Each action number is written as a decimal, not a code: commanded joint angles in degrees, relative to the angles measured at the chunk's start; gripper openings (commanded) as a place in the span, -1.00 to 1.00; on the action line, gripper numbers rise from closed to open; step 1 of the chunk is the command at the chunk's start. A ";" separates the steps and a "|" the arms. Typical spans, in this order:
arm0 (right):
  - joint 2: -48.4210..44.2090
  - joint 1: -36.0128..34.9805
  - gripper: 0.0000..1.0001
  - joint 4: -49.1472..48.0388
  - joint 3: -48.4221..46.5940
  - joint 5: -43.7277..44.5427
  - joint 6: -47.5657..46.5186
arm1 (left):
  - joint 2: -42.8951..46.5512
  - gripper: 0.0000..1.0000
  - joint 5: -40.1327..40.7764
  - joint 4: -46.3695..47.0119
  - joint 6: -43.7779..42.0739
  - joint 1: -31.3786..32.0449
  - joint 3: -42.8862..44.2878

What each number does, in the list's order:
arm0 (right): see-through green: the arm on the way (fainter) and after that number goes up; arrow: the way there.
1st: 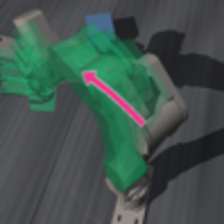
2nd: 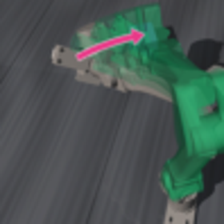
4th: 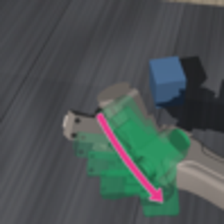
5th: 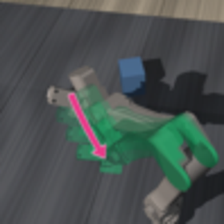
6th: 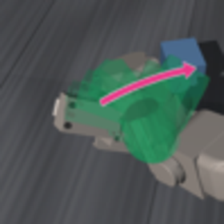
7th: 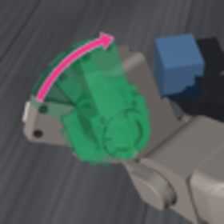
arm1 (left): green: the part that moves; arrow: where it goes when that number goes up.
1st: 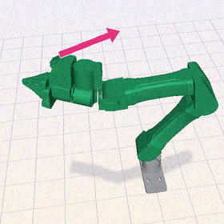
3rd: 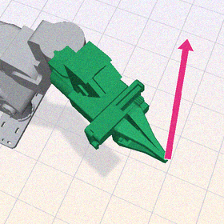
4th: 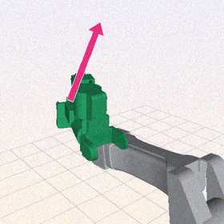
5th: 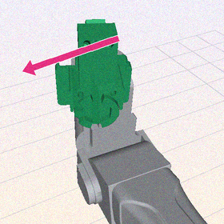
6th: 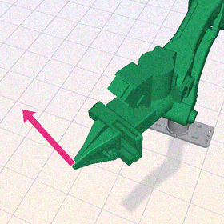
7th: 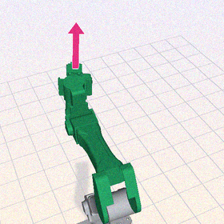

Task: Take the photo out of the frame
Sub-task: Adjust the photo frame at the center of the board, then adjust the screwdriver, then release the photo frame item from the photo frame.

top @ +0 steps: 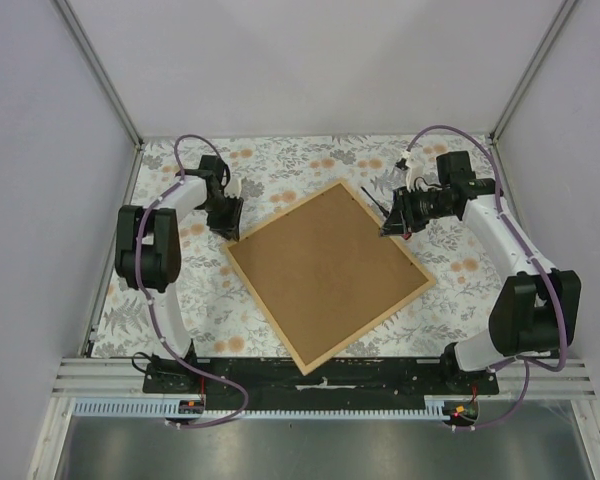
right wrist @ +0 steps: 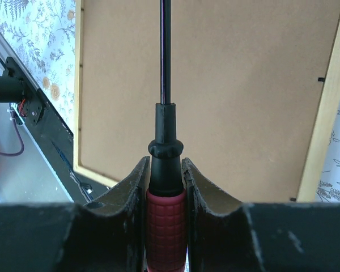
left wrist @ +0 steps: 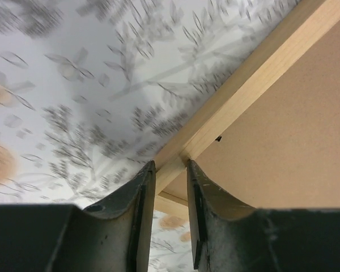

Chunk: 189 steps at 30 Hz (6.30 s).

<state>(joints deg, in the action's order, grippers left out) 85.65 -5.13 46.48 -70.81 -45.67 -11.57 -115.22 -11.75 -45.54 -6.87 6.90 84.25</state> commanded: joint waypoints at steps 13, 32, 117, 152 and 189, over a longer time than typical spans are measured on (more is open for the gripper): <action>18.74 -0.15 -1.00 -5.08 -5.82 19.21 4.54 | 7.81 0.02 -12.42 -0.52 6.17 11.21 -9.19; 43.89 -3.05 -1.00 -4.91 -37.63 43.47 3.40 | 12.38 0.19 -16.64 1.68 3.80 20.16 -16.39; -5.14 -14.30 0.18 -16.24 5.33 -11.46 -9.79 | 17.83 -0.95 -65.59 21.36 13.90 18.94 -4.96; -4.79 -11.58 -1.00 -15.81 5.59 -16.13 0.85 | 20.47 0.76 -57.87 16.54 9.52 13.51 -2.96; 18.58 -22.91 -1.00 -31.19 9.99 4.54 21.86 | 10.28 0.82 -20.94 24.71 -0.33 11.65 -20.09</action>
<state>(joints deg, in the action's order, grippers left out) 100.66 -26.89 14.24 -56.40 -43.66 10.33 -105.56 -30.04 -22.13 -6.98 19.11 65.39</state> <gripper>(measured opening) 0.325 0.925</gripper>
